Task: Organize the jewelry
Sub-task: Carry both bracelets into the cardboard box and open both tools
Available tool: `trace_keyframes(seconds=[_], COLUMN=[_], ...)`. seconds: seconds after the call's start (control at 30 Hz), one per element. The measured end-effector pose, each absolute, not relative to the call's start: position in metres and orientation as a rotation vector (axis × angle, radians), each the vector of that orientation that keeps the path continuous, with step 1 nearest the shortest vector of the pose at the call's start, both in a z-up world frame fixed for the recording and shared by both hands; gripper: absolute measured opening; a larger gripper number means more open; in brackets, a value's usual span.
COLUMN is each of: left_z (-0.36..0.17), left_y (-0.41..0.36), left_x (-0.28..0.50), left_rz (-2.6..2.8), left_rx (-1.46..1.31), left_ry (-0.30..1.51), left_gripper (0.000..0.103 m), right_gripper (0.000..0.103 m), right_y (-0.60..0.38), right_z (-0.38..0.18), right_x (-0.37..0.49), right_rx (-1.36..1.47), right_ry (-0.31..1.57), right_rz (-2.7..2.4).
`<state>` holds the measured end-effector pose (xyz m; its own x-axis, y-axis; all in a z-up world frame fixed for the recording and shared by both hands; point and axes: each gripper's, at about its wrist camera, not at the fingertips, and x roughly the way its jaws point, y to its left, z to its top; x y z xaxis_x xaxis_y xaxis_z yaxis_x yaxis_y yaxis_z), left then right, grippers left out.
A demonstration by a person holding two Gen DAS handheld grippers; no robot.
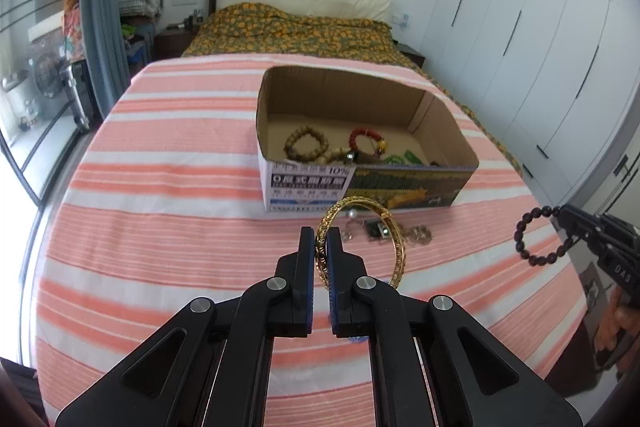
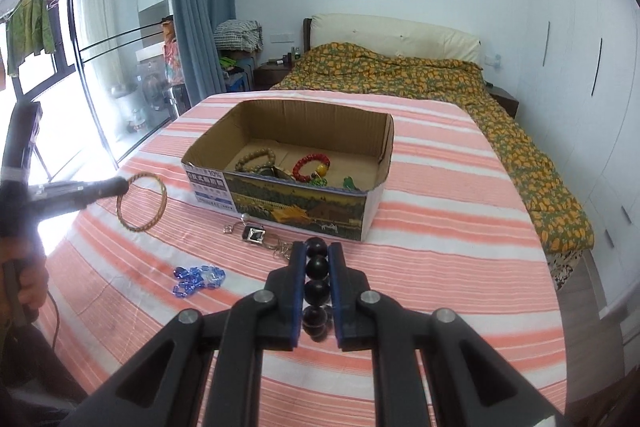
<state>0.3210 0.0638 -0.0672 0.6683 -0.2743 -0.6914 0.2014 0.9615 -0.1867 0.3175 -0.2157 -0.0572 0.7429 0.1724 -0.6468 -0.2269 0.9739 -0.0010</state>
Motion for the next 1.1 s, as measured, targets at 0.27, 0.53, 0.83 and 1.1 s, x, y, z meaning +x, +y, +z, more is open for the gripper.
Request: trace_keyframes(seconds=[0.27, 0.53, 0.83, 1.1], left_z=[-0.044, -0.027, -0.023, -0.045], left_y=[0.066, 0.065, 0.049, 0.023], left_x=[0.332, 0.355, 0.408, 0.472], left_rz=[-0.274, -0.263, -0.283, -0.262], left_rx=[-0.106, -0.084, -0.072, -0.028], left_ry=[0.751, 0.721, 0.729, 0.787], left_gripper=[0.004, 0.004, 0.004, 0.004], right_gripper=[0.012, 0.012, 0.012, 0.012], right_y=[-0.207, -0.202, -0.190, -0.174], right_z=[-0.043, -0.022, -0.014, -0.043], right_x=[0.325, 0.355, 0.427, 0.502], right_rx=[-0.106, -0.107, -0.119, -0.132], right_ry=[0.676, 0.656, 0.668, 0.739], right_rz=[0.248, 0.280, 0.308, 0.330])
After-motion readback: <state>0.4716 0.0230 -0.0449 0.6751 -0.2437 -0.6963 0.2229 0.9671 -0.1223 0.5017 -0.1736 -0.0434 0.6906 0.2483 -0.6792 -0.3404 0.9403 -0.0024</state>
